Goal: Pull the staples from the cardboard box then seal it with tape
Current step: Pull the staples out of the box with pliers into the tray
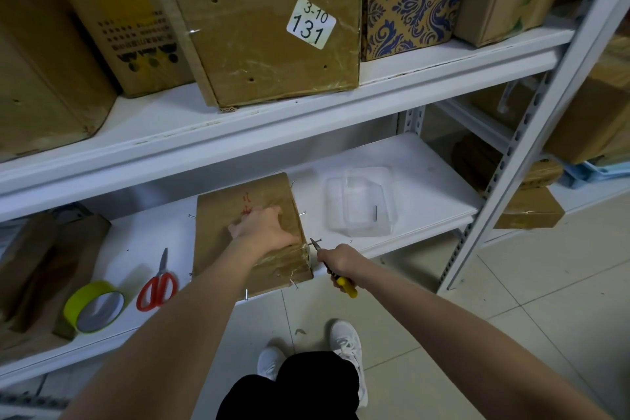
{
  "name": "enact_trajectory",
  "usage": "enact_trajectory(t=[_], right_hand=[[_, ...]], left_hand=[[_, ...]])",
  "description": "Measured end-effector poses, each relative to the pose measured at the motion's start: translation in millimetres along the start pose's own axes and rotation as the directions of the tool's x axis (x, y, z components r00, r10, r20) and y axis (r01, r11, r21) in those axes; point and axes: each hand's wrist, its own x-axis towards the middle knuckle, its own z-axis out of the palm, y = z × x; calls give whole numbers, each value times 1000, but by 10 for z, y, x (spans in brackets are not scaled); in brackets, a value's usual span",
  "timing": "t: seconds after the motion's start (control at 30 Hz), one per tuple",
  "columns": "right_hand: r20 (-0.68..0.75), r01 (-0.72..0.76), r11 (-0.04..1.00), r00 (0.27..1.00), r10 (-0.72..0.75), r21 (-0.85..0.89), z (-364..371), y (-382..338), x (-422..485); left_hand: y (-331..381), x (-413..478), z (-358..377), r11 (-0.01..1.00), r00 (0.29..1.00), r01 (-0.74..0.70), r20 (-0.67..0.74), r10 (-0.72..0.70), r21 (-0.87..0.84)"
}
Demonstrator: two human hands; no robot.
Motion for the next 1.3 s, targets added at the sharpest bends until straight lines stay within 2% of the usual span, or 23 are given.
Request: enact_trajectory(t=[0.1, 0.23, 0.3, 0.43, 0.63, 0.77, 0.9, 1.03, 1.3], right_hand=[[-87, 55, 993, 994, -64, -104, -197, 30, -50], [-149, 118, 989, 980, -130, -84, -542, -25, -111], [-236, 123, 974, 957, -167, -190, -715, -101, -126], [-340, 36, 904, 920, -196, -426, -969, -171, -53], [-358, -79, 818, 920, -160, -569, -1010, -140, 83], [-340, 8, 865, 918, -206, -501, -927, -249, 134], [-138, 184, 933, 962, -235, -309, -680, -437, 163], [-17, 199, 960, 978, -207, -198, -449, -598, 281], [-25, 191, 972, 980, -196, -137, -303, -776, 489]], left_hand=[[7, 20, -3, 999, 1000, 12, 13, -12, -43], [31, 15, -8, 997, 1000, 23, 23, -21, -70], [29, 8, -3, 997, 999, 24, 25, -22, -68], [16, 17, -8, 998, 999, 10, 38, -8, -56], [-35, 76, 28, 999, 999, -48, 13, 48, 20], [-26, 118, 23, 999, 1000, -19, -17, 20, 43], [-23, 161, 12, 995, 998, -30, -60, 36, 96], [-29, 157, -22, 994, 999, -19, -39, 23, 106], [-40, 195, -76, 992, 998, -61, -12, 63, 112]])
